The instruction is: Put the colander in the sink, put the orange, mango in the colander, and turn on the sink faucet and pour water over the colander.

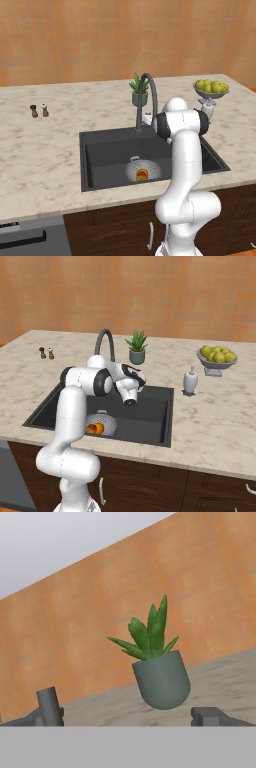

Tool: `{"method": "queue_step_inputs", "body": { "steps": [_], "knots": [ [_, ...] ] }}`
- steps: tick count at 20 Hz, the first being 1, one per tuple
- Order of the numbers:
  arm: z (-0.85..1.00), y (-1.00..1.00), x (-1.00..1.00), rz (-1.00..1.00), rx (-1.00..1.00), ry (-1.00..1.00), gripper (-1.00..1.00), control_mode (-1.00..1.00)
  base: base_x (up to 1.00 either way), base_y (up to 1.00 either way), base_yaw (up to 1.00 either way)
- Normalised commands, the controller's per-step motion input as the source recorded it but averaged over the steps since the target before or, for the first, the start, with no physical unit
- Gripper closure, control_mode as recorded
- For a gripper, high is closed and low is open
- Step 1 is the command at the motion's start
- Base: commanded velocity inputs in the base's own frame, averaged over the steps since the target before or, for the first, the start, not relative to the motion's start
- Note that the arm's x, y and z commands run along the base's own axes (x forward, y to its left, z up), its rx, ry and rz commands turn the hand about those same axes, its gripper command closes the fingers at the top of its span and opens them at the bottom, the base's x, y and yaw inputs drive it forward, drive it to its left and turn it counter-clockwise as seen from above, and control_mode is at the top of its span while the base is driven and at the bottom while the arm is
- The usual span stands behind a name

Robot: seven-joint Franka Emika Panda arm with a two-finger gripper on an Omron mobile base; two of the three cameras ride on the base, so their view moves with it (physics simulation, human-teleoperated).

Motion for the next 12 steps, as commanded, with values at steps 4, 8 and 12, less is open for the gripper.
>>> {"method": "queue_step_inputs", "body": {
  "steps": [4, 8, 12],
  "knots": [
    [0.0, -0.71, -0.02, 0.0, 0.0, 0.0, -1.0, -1.0, 0.0, 0.0, 0.0],
    [0.0, -0.92, 0.0, 0.0, 0.0, 0.0, -1.0, -1.0, 0.0, 0.0, 0.0],
    [0.0, -1.0, 0.0, 0.0, 0.0, 0.0, -1.0, -1.0, 0.0, 0.0, 0.0]
  ]
}}
